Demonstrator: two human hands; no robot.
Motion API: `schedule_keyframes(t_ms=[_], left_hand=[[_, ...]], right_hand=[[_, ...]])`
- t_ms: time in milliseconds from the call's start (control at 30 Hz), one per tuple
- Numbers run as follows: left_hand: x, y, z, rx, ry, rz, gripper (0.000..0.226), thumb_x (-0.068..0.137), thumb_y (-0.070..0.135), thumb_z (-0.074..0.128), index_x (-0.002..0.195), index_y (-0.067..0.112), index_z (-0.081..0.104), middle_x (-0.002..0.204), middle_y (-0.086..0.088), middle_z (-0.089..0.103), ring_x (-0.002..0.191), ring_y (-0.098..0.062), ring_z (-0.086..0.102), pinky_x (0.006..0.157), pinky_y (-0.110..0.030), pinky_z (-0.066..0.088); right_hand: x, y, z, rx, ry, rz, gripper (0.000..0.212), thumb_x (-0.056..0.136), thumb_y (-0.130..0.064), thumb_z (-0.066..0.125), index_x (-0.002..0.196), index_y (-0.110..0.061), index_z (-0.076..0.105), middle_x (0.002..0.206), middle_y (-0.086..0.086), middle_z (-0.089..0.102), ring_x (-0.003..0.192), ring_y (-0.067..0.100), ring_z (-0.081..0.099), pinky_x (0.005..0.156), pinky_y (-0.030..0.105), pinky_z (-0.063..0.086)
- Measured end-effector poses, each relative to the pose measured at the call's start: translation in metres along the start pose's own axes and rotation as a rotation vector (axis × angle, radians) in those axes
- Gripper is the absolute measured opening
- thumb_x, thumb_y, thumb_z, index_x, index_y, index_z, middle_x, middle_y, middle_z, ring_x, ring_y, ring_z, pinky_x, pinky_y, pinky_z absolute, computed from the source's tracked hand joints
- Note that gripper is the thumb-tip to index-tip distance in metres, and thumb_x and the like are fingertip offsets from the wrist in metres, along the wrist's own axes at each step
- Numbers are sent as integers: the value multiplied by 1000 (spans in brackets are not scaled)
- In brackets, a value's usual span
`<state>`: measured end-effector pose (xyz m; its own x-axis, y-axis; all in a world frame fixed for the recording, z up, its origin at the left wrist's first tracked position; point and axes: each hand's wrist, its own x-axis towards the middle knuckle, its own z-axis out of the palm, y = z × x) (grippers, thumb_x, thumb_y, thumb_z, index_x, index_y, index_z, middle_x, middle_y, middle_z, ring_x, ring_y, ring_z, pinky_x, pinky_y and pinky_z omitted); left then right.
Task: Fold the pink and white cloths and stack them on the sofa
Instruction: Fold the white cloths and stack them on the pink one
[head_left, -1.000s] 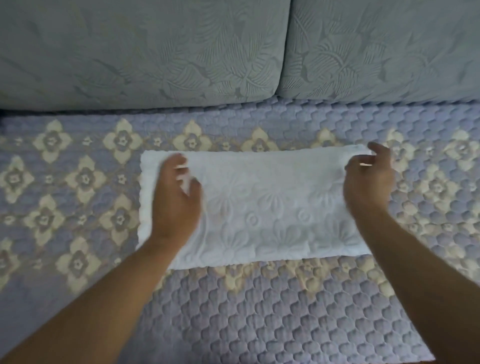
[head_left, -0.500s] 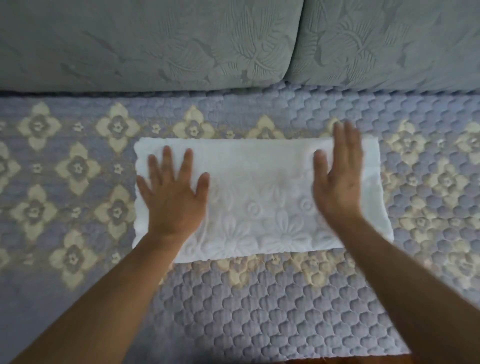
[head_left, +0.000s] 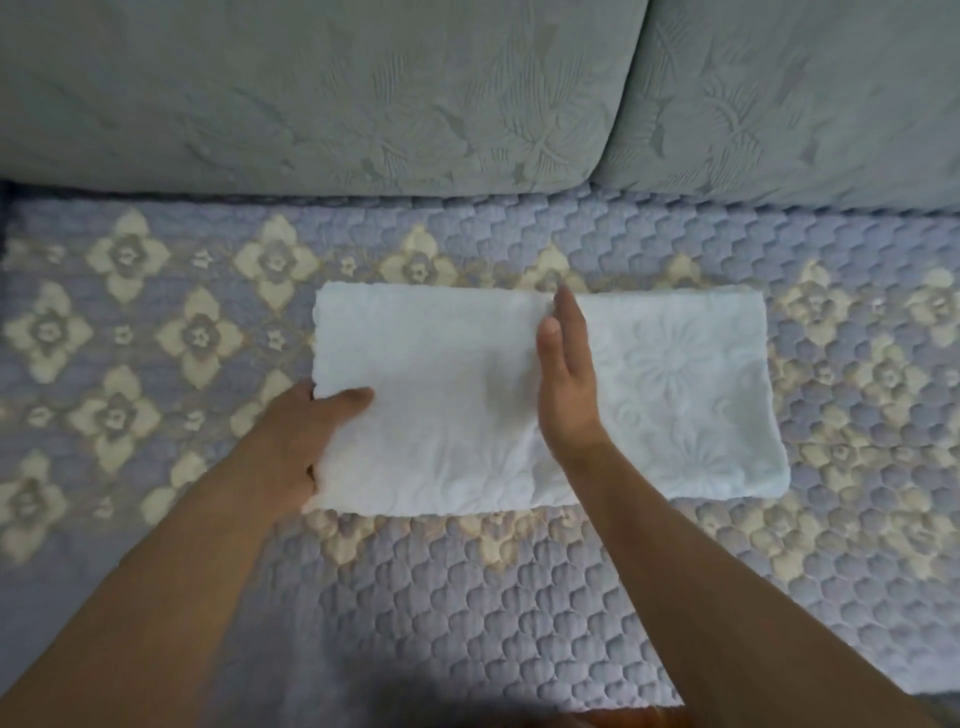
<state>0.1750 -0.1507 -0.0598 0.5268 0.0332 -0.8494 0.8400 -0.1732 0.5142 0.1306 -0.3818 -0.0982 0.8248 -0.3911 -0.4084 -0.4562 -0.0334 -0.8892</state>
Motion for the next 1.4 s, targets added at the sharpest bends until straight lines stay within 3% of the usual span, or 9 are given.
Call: schedule_keyframes(t_ms=[133, 233, 400, 633, 833, 933, 1033, 1233, 1400], left_hand=[[-51, 38, 33, 84, -342, 246, 58, 95, 10, 64, 141, 35, 38, 126, 10, 65, 113, -14, 65, 92, -44, 57], [-86, 51, 103, 279, -462, 404, 74, 95, 20, 63, 148, 50, 20, 117, 25, 57, 108, -7, 64, 86, -39, 59], [-100, 31, 201, 272, -618, 366, 66, 92, 22, 64, 145, 44, 32, 117, 11, 58, 95, -13, 70, 83, -35, 59], [-67, -40, 205, 1031, 93, 891, 63, 96, 41, 55, 153, 24, 36, 158, -11, 32, 148, -35, 23, 119, -49, 25], [-36, -71, 249, 1389, 161, 842, 65, 99, 58, 26, 158, 29, 24, 166, -17, 8, 152, -44, 0, 118, -63, 18], [-28, -80, 276, 1415, 243, 845, 66, 101, 59, 28, 159, 31, 17, 167, -18, 4, 153, -41, -5, 119, -64, 11], [-17, -91, 287, 1472, 251, 826, 92, 95, 66, 42, 159, 24, -9, 166, -21, 4, 153, -41, -5, 118, -65, 10], [-10, -83, 290, 1385, 243, 841, 63, 101, 60, 24, 157, 32, 24, 166, -12, 16, 153, -37, 9, 118, -62, 17], [-13, -59, 249, 828, 427, 716, 52, 92, 34, 62, 139, 15, 50, 135, -20, 52, 125, -38, 50, 100, -47, 48]], right_hand=[[-25, -59, -40, 242, -221, 220, 80, 85, -78, 45, 149, -29, 43, 151, -10, 48, 137, 6, 47, 118, 40, 35], [-43, -98, -70, 320, -352, 334, 79, 84, -69, 50, 148, -25, 46, 145, -3, 56, 129, 15, 57, 106, 40, 47], [-27, -94, -129, -78, 67, 284, 31, 89, -35, 70, 114, -19, 64, 105, 6, 74, 98, 27, 72, 82, 47, 61], [1, -39, -185, -414, 171, 190, 56, 103, -17, 47, 155, -27, 31, 147, 0, 48, 121, 14, 49, 96, 26, 39], [19, 11, -212, -553, 239, 159, 65, 98, -4, 43, 156, -30, 26, 147, 5, 40, 132, 25, 44, 101, 38, 40], [1, 7, -206, -758, 340, -222, 61, 94, -6, 52, 152, -15, 35, 147, 13, 39, 133, 31, 37, 106, 46, 39], [-14, 13, -181, -896, 69, -445, 56, 104, -30, 40, 157, -16, 27, 162, 16, 21, 152, 34, 13, 123, 50, 18], [50, 70, -227, -1178, -130, -256, 66, 104, -58, 20, 160, -29, 1, 168, 4, -10, 153, 36, -13, 123, 56, 7], [21, 47, -235, -642, 71, 57, 85, 95, -51, 55, 158, -31, 1, 165, -1, -1, 151, 27, 5, 118, 49, 21]])
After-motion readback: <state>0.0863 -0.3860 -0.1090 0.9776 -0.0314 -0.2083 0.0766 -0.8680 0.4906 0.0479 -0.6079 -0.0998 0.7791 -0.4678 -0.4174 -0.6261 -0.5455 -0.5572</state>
